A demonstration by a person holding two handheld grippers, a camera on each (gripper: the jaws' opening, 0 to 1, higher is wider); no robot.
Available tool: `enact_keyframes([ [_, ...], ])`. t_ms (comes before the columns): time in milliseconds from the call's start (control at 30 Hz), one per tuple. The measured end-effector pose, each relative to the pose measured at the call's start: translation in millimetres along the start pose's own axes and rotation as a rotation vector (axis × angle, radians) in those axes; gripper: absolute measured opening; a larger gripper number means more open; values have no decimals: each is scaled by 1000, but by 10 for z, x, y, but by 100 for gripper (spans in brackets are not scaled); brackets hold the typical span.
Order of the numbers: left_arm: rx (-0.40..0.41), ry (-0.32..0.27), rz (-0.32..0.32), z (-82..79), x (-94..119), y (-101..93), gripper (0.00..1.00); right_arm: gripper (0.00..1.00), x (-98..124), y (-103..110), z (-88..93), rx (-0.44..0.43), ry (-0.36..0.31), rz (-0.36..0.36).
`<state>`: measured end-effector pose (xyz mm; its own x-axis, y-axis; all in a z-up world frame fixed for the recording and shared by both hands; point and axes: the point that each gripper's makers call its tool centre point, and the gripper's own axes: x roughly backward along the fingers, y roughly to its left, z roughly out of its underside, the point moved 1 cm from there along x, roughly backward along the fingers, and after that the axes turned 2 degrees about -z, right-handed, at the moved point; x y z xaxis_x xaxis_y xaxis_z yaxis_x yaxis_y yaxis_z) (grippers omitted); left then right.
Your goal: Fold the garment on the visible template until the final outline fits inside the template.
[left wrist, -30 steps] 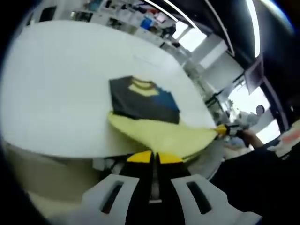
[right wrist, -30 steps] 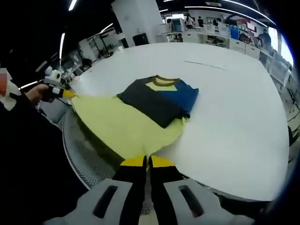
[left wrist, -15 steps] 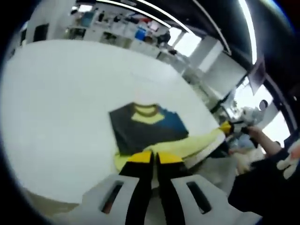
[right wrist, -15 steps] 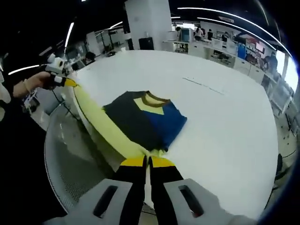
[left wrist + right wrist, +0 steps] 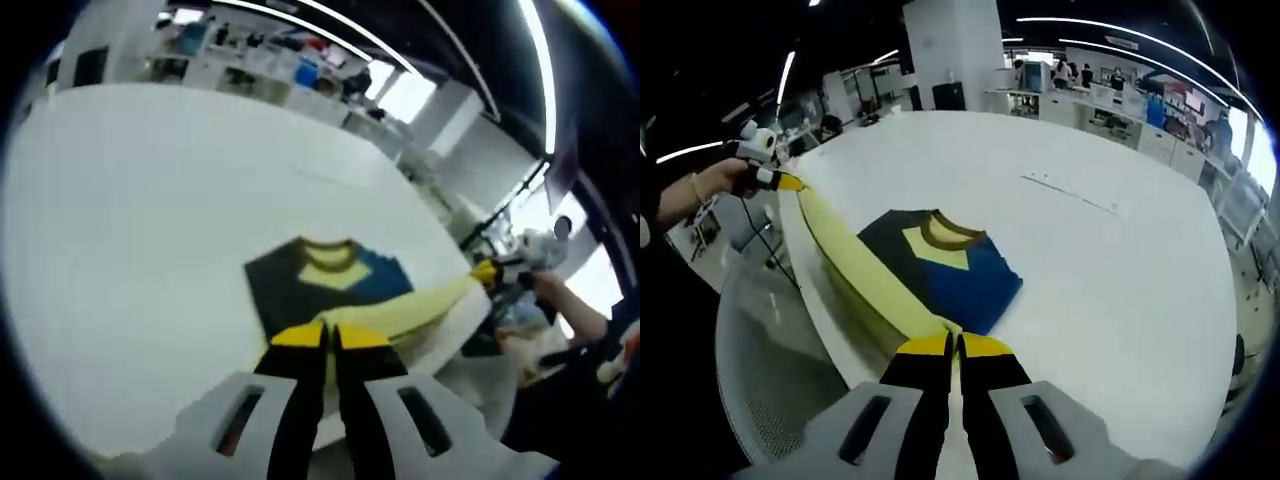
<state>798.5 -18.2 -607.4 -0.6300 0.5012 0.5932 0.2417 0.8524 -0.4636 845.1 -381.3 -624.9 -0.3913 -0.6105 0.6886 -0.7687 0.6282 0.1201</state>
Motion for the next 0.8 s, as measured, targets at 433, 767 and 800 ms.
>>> enact_keyframes([
  [433, 5, 23, 6, -161, -227, 169, 0, 3, -207, -241, -161, 3, 6, -2],
  [767, 80, 25, 14, -248, -381, 330, 0, 3, -425, -418, -283, 4, 23, -18],
  [800, 84, 29, 13, -257, -430, 409, 0, 3, -458, -443, -293, -3, 24, -21],
])
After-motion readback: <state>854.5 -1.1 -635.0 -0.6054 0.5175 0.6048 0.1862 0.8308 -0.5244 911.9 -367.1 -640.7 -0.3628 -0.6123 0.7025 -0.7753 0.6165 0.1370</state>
